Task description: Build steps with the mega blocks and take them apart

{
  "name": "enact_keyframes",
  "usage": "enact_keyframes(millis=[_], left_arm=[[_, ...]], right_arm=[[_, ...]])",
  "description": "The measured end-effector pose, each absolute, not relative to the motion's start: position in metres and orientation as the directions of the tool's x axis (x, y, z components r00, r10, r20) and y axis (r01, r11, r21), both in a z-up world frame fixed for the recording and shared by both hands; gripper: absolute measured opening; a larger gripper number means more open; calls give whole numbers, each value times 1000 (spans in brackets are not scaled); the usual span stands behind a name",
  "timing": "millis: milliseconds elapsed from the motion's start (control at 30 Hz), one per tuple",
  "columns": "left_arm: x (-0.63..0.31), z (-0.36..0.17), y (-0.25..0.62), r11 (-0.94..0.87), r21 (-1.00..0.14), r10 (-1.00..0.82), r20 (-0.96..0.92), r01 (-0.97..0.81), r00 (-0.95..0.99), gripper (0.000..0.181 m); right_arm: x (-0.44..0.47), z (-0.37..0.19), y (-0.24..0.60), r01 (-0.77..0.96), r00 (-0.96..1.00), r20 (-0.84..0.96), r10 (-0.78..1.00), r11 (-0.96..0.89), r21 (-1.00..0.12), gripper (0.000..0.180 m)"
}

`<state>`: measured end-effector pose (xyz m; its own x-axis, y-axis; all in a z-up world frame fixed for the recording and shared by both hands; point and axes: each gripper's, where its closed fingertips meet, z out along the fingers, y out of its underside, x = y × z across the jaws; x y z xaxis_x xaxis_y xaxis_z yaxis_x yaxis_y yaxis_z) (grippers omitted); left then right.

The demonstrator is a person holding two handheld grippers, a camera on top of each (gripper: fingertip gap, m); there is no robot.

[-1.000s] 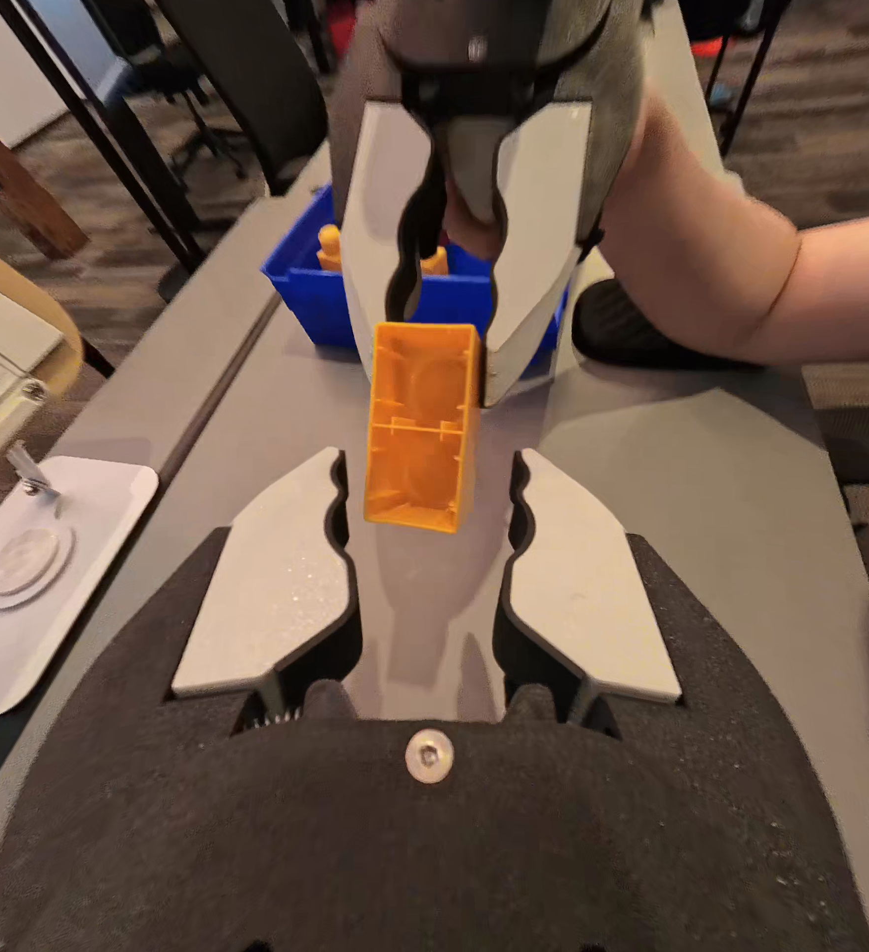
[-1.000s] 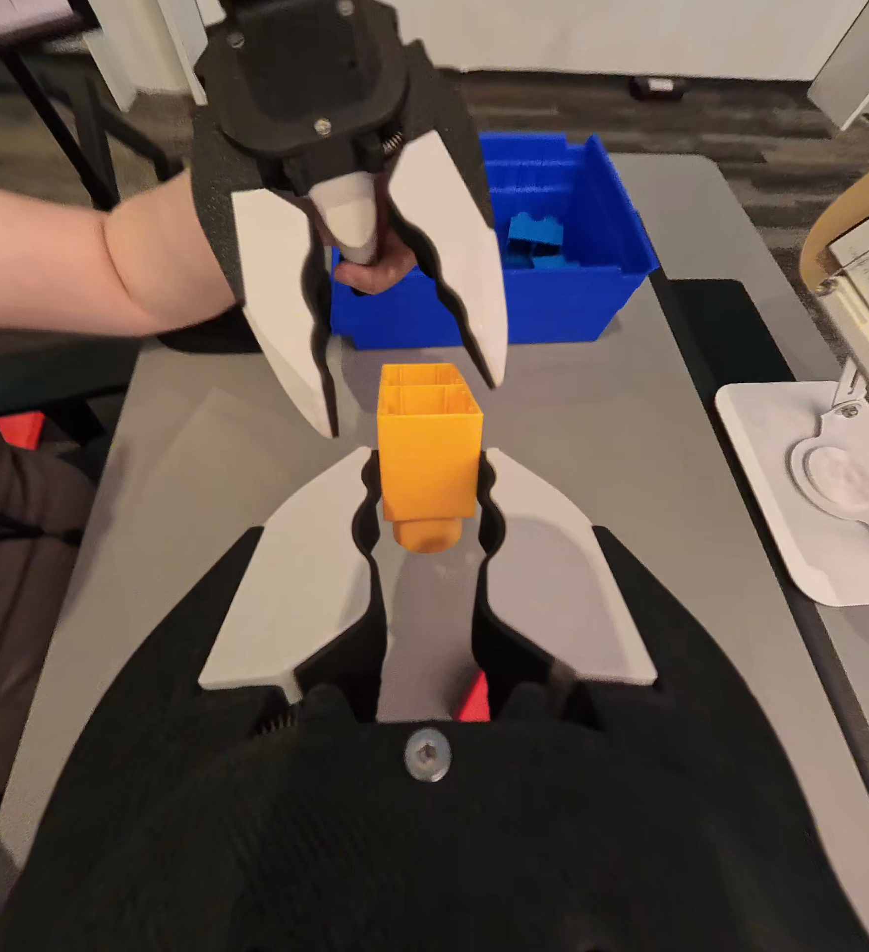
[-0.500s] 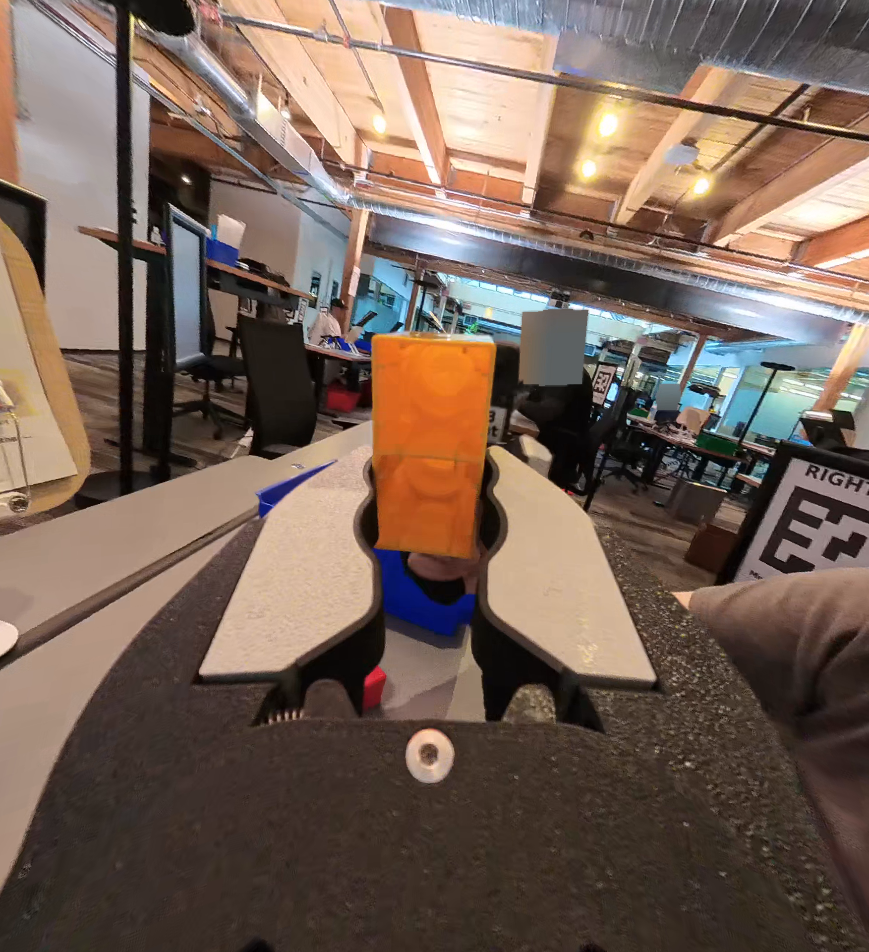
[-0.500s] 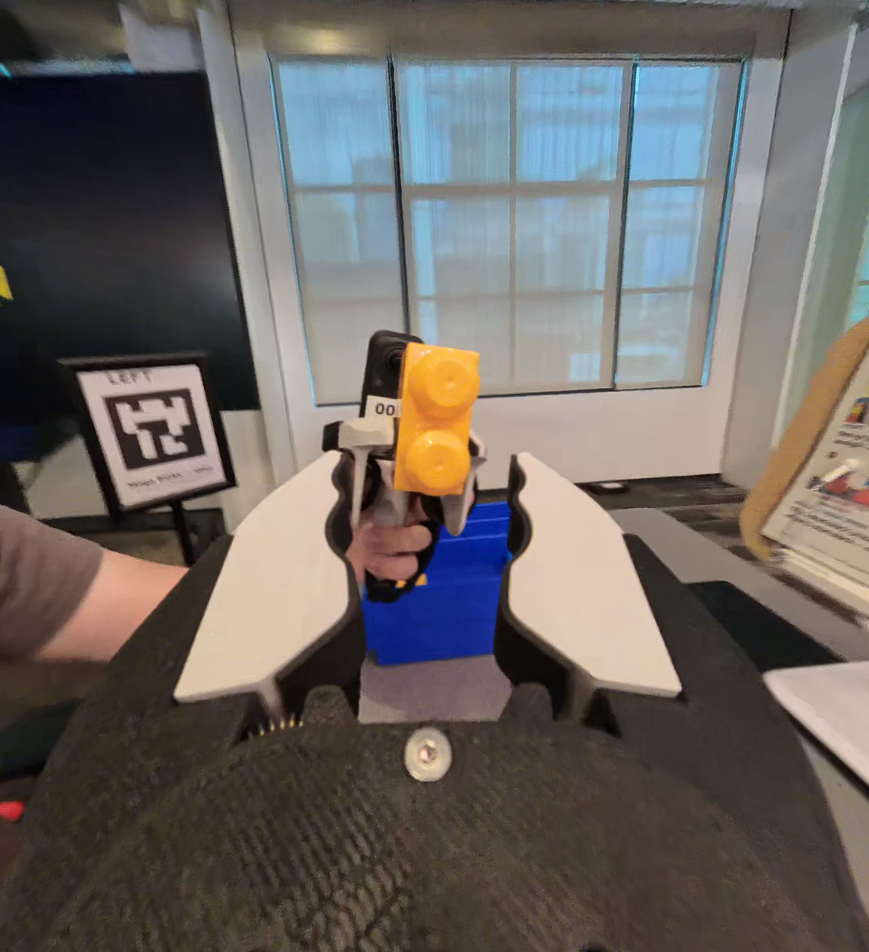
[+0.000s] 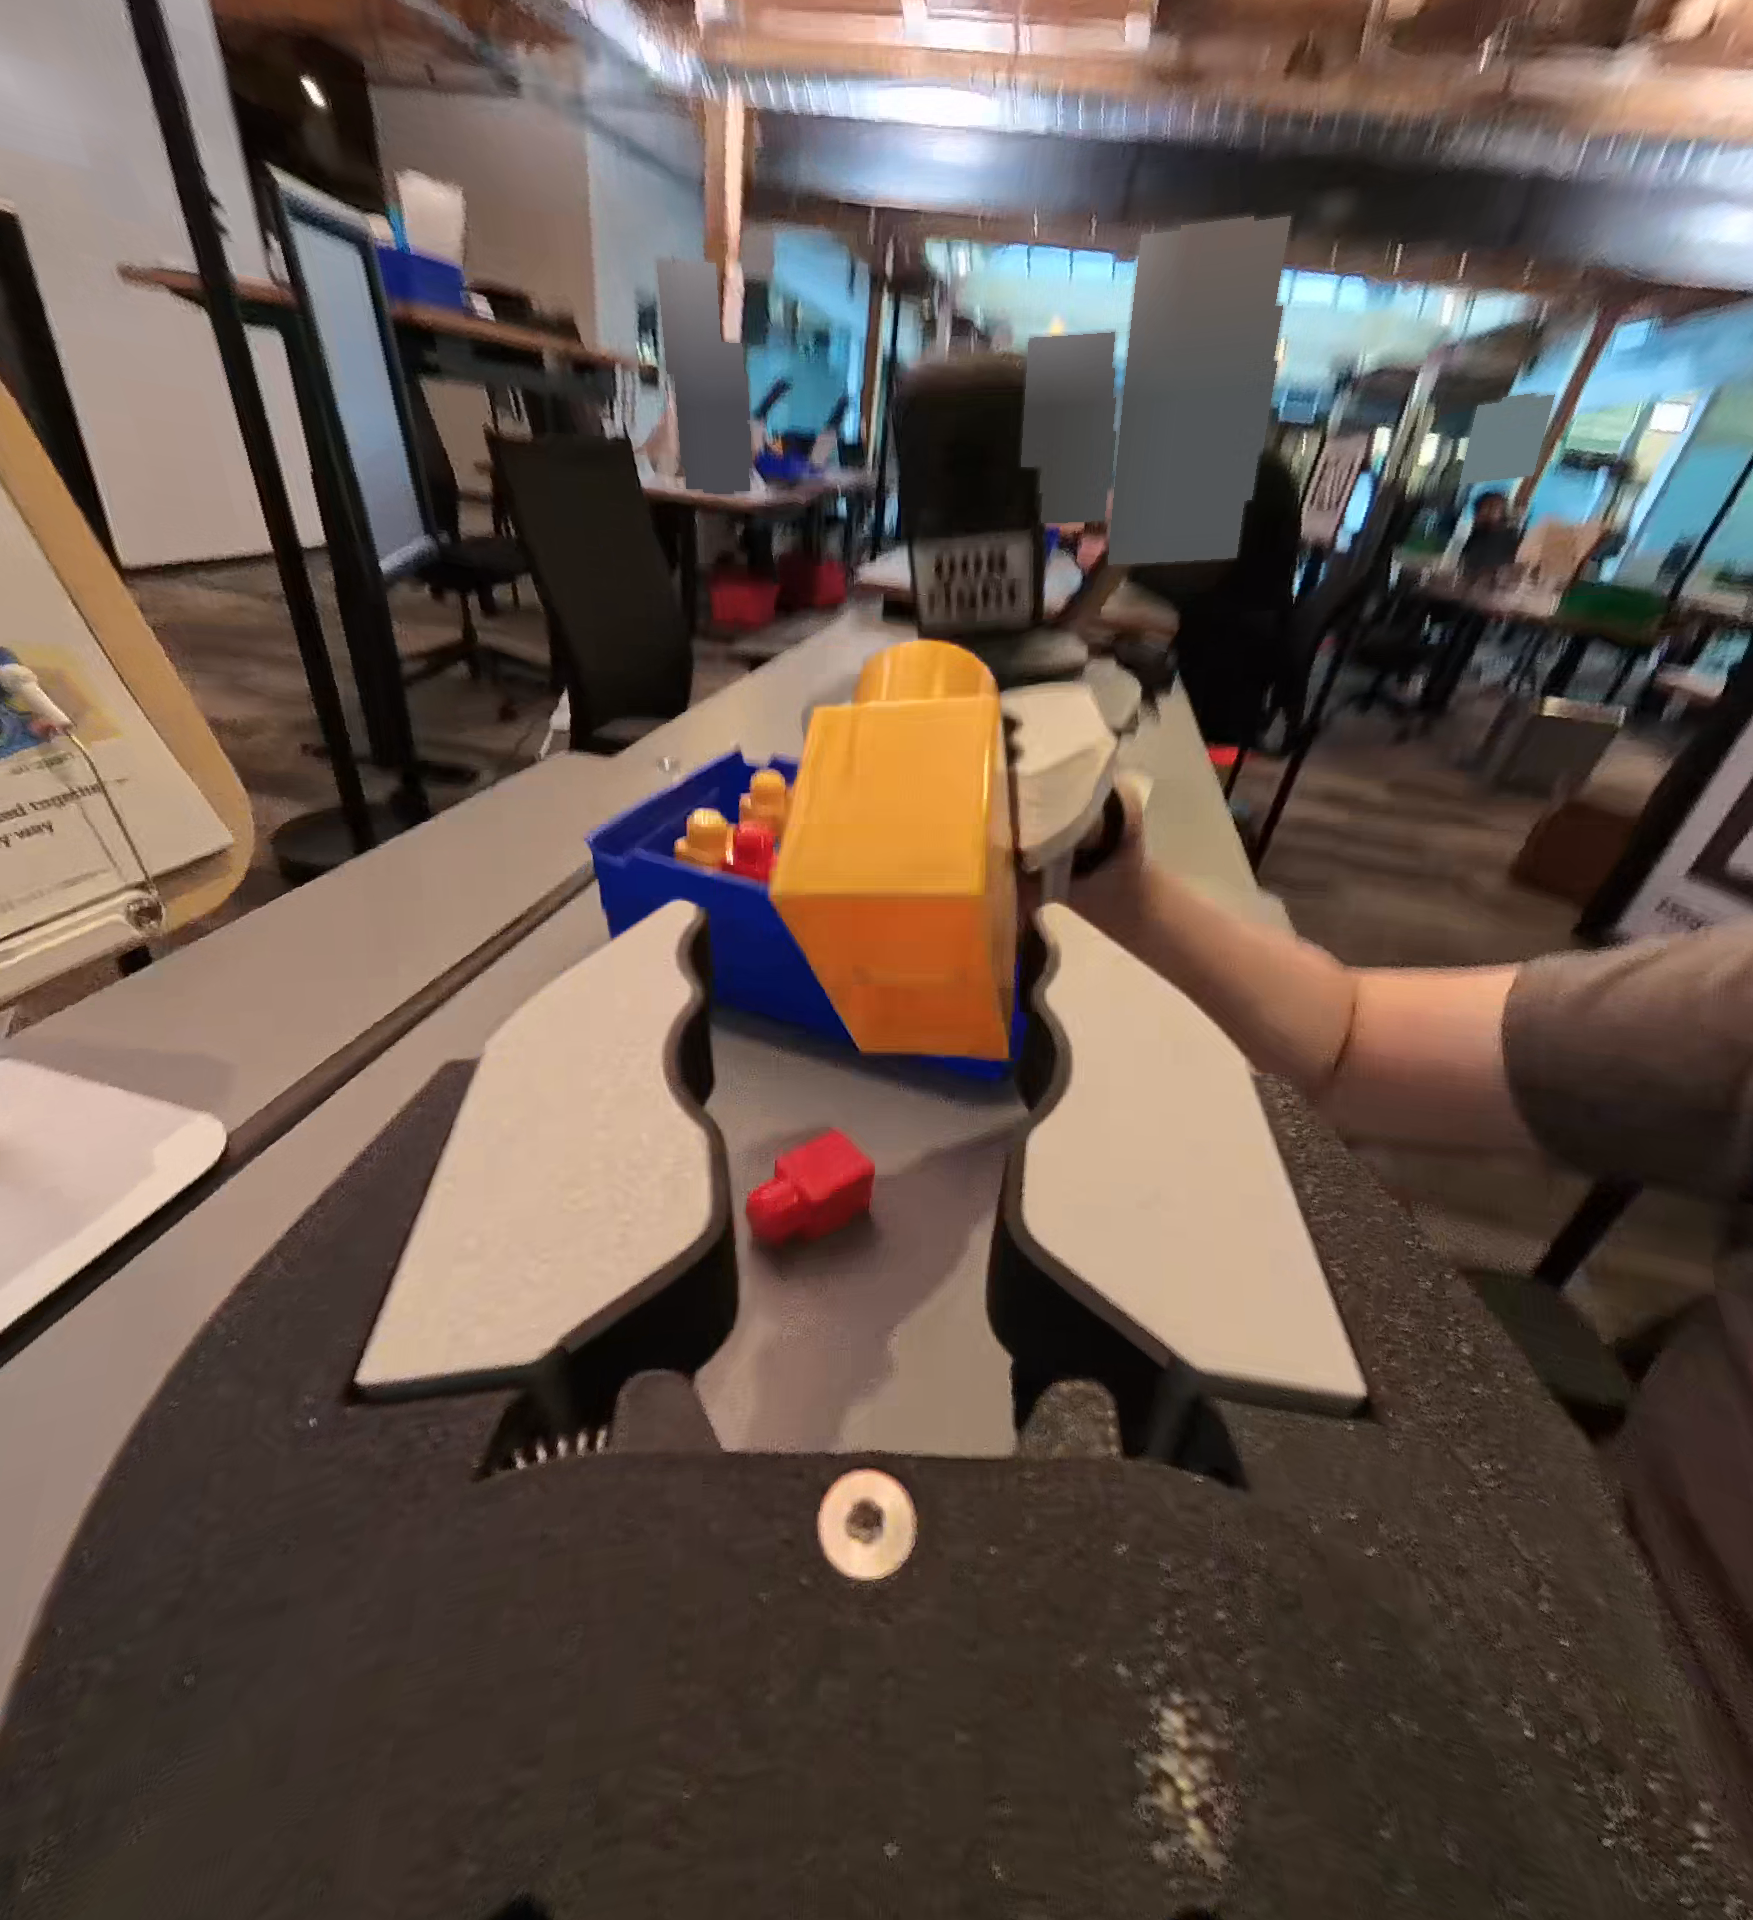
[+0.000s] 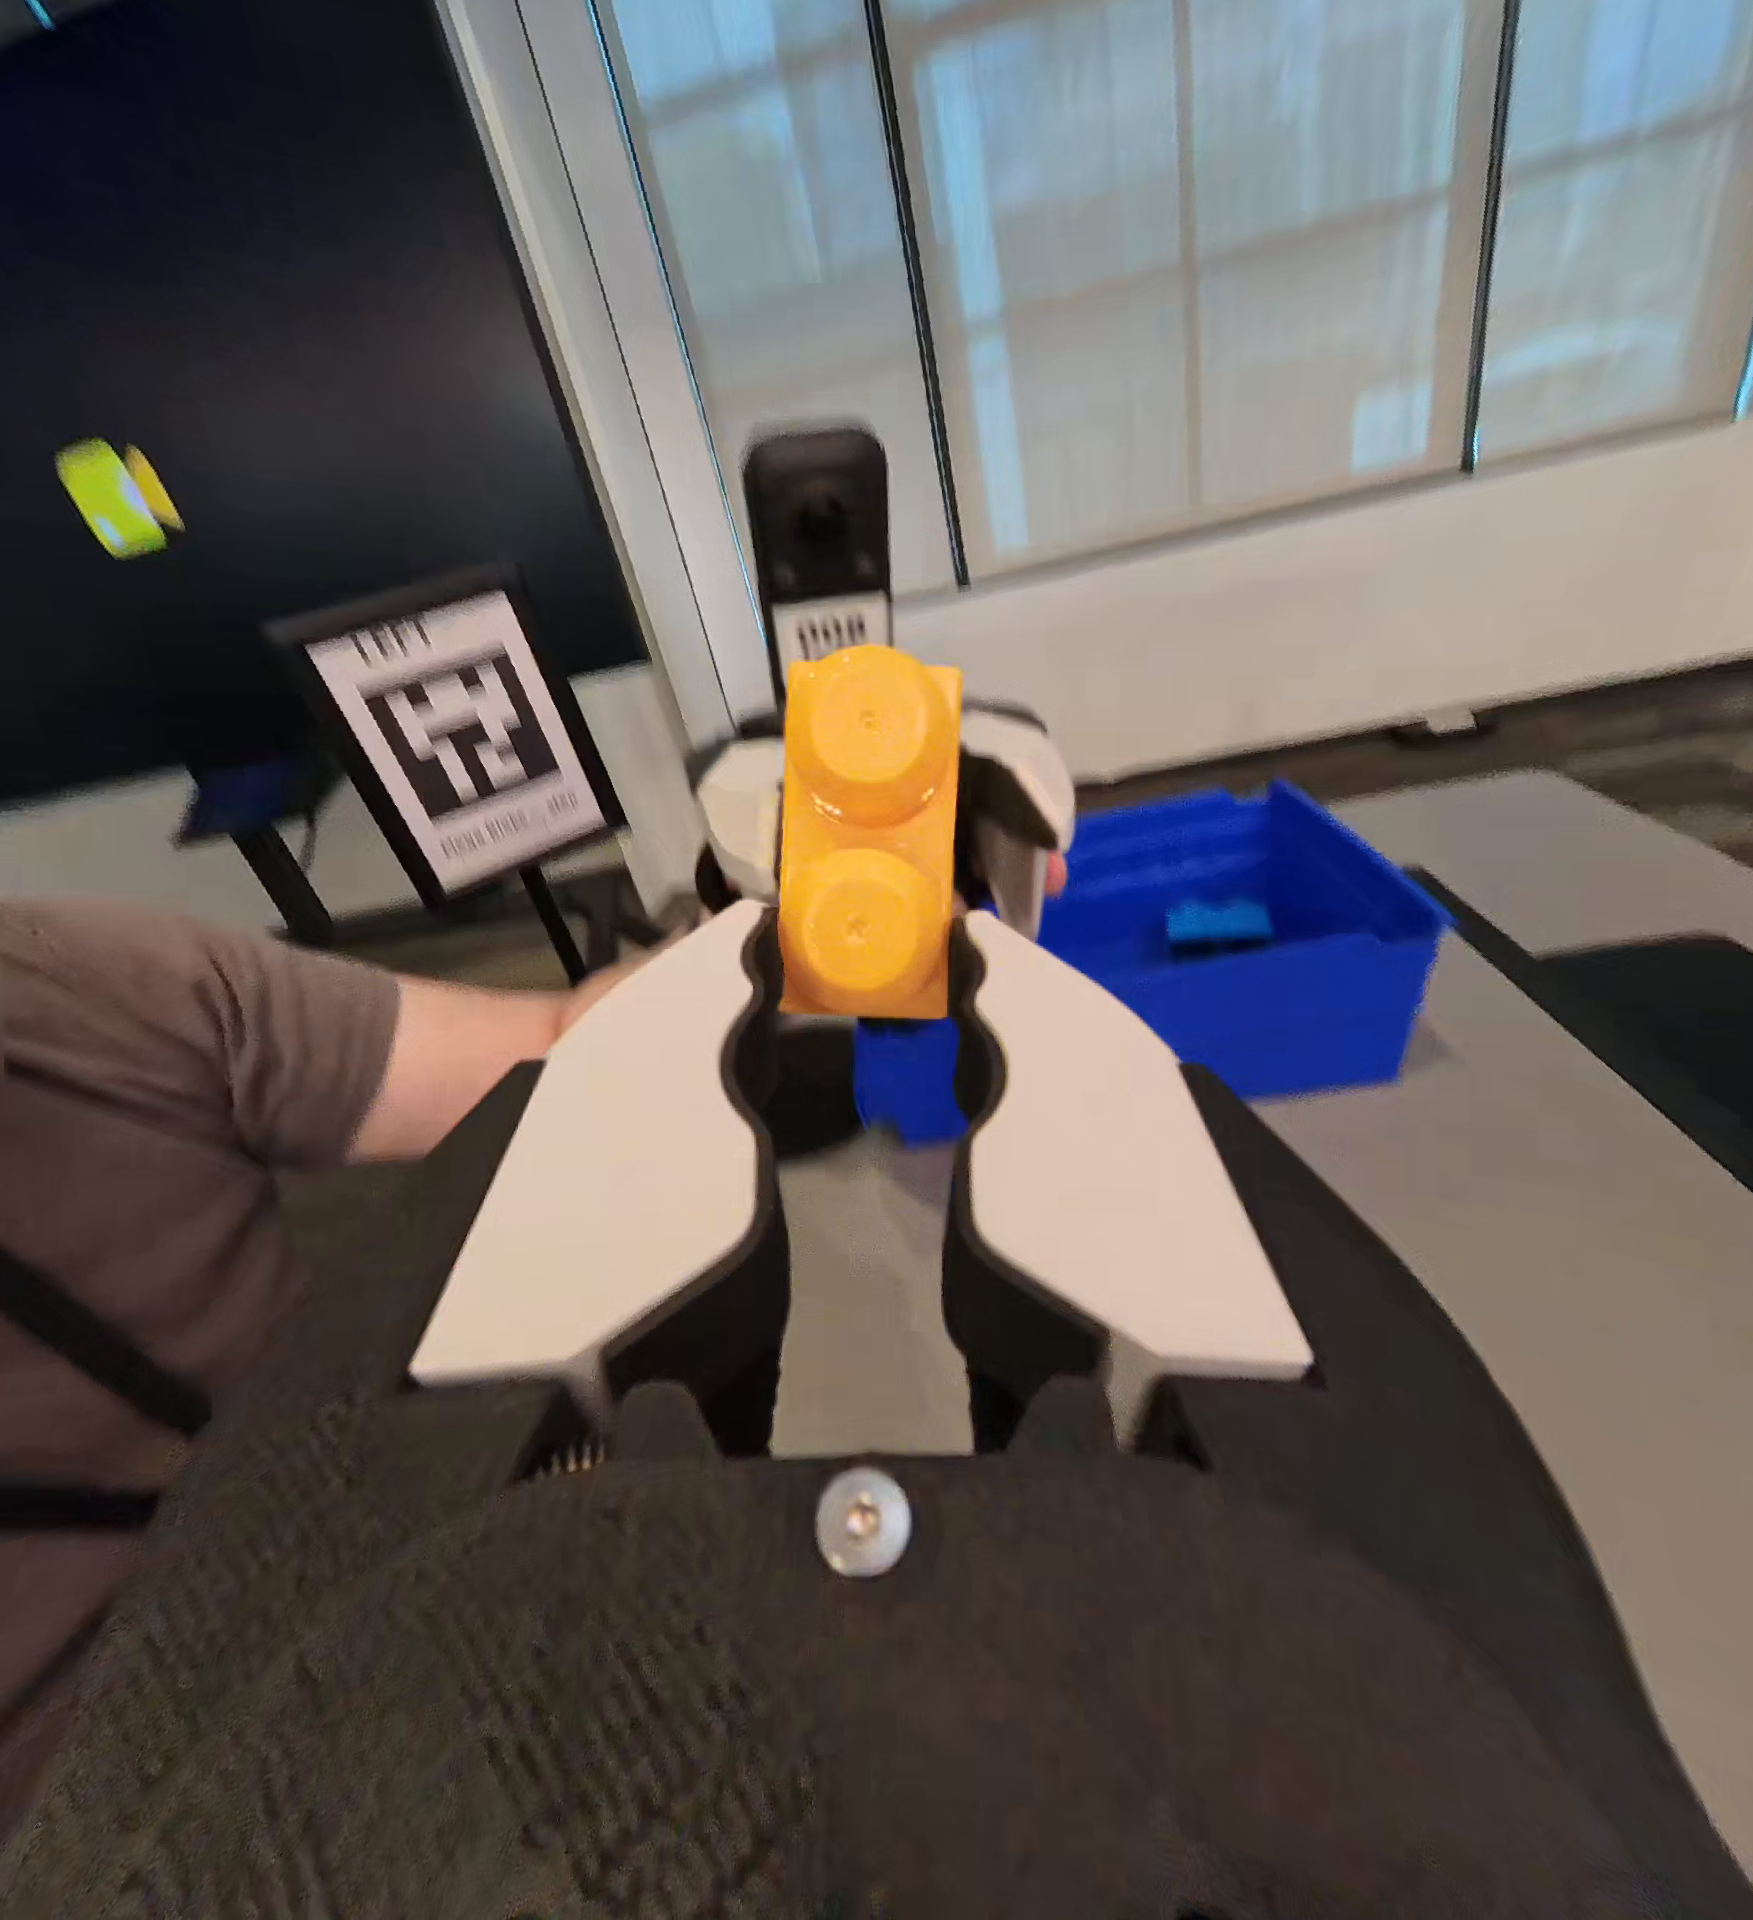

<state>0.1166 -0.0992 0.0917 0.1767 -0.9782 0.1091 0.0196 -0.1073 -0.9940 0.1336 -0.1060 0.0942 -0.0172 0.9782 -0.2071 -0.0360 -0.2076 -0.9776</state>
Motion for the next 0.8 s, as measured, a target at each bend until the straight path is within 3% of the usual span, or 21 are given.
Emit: enact_keyframes(millis=[167, 267, 533, 800], left_arm=[[125, 57, -114, -144, -965, -987, 125, -217, 97, 63], [132, 46, -118, -105, -959, -993, 87, -263, 79, 58], [135, 22, -116, 9, -917, -994, -51, -399, 95, 46], [136, 14, -127, 15, -896, -999, -31, -443, 28, 39]], right_arm=[[146, 69, -111, 249, 50, -77, 996, -87, -965, 31], [146, 56, -114, 352, 57, -13, 998, -33, -935, 31], [142, 40, -121, 471, 58, 68, 996, 33, -882, 31], [145, 35, -127, 524, 17, 155, 988, 123, -843, 32]])
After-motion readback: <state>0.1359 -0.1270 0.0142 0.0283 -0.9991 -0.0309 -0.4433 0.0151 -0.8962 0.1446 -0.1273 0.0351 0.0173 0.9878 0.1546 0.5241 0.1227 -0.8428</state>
